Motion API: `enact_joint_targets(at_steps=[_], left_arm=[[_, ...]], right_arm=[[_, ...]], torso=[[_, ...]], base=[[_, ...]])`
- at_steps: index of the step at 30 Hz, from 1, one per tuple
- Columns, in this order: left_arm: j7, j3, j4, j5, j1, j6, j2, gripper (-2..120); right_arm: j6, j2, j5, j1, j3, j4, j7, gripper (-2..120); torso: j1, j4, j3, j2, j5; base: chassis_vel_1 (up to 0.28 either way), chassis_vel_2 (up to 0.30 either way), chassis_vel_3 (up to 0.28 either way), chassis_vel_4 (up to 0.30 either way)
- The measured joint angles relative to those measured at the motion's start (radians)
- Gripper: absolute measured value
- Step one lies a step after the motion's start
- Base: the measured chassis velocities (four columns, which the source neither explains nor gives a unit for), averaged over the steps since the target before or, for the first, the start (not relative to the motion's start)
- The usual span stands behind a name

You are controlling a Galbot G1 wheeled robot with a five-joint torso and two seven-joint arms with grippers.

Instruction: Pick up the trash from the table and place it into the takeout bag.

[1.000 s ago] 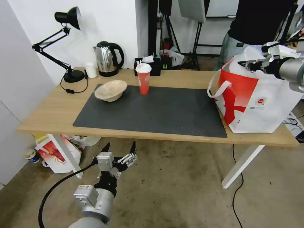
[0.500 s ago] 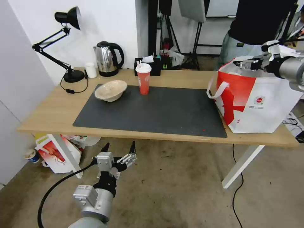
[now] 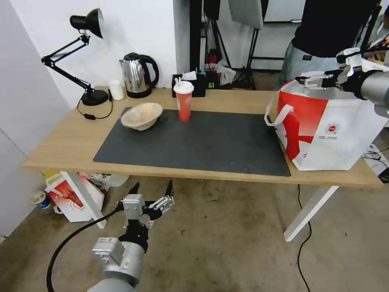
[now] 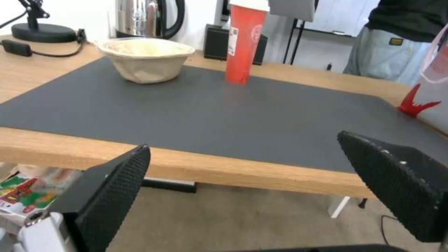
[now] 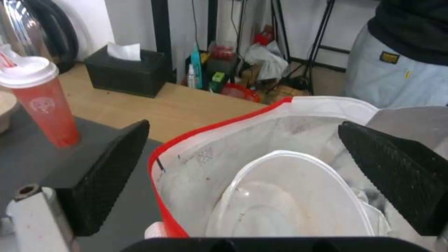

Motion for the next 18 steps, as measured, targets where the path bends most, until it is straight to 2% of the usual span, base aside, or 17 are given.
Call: enact_joint_targets(at_steps=[7,12,15,16,18], left_arm=[[0.0,-0.001,-0.001,0.001,0.001,0.0,-0.001,100],[0.0,-0.001,-0.001,0.001,0.001,0.0,-0.002,100],[-0.001,-0.001,-0.001,0.003,0.003,0.0,-0.005,100],[-0.001,-0.001,-0.001,0.003,0.003,0.0,-0.005,100],[-0.001,-0.002,-0.001,0.003,0.004,0.0,-0.006,100]], right_arm=[[0.072,0.006,-0.002,-0.09,0.116,0.041,-0.011,100],[0.112,0.009,-0.007,-0.121,0.151,0.059,-0.013,100],[0.276,0.027,-0.033,-0.184,0.195,0.102,-0.032,100],[0.276,0.027,-0.033,-0.184,0.195,0.102,-0.032,100],[0.408,0.043,-0.083,-0.251,0.216,0.157,-0.022,100]], torso=[[0.0,0.0,0.0,0.0,0.0],[0.0,0.0,0.0,0.0,-0.0001],[0.0,0.0,0.0,0.0,-0.0002],[0.0,0.0,0.0,0.0,-0.0002],[0.0,0.0001,0.0,0.0,0.0]], base=[[0.0,0.0,0.0,0.0],[0.0,0.0,0.0,0.0],[0.0,0.0,0.0,0.0],[0.0,0.0,0.0,0.0],[0.0,0.0,0.0,0.0]])
